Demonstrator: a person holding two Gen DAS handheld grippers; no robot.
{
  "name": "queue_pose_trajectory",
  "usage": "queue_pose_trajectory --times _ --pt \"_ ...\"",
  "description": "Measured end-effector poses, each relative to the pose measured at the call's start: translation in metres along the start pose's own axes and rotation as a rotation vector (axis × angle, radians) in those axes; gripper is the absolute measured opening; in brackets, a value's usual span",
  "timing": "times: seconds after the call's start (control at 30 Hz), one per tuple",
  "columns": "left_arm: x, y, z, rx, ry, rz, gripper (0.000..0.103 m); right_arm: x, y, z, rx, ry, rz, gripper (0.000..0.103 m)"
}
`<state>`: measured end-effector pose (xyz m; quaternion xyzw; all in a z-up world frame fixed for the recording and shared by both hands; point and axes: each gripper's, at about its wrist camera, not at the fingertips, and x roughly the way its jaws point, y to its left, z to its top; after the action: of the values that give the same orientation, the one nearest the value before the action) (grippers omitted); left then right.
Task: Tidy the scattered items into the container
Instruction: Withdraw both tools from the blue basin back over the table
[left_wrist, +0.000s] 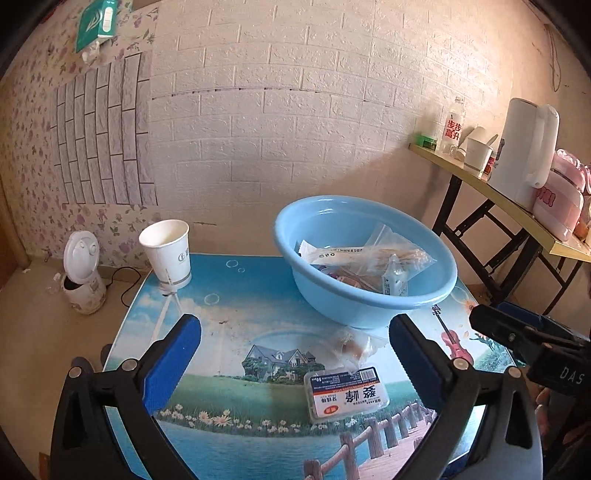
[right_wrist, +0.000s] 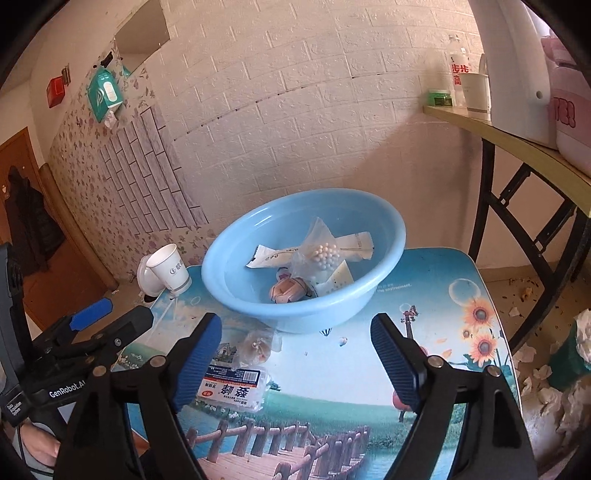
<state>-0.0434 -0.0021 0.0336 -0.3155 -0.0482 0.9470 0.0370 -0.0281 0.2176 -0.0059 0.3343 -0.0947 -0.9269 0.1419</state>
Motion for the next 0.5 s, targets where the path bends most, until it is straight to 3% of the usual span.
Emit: queue_pose_trajectory --times 0.3,0.5 --pt "-0.017 0.008 -0.02 -0.022 0.01 0.025 0.103 -0.013 -0.001 -0.03 0.023 0.014 -0.019 0.085" --pt "-0.018 0.011 -0.041 -0.028 0.057 0.022 0.103 -0.014 -0.005 -0.051 0.025 0.043 -0.08 0.085"
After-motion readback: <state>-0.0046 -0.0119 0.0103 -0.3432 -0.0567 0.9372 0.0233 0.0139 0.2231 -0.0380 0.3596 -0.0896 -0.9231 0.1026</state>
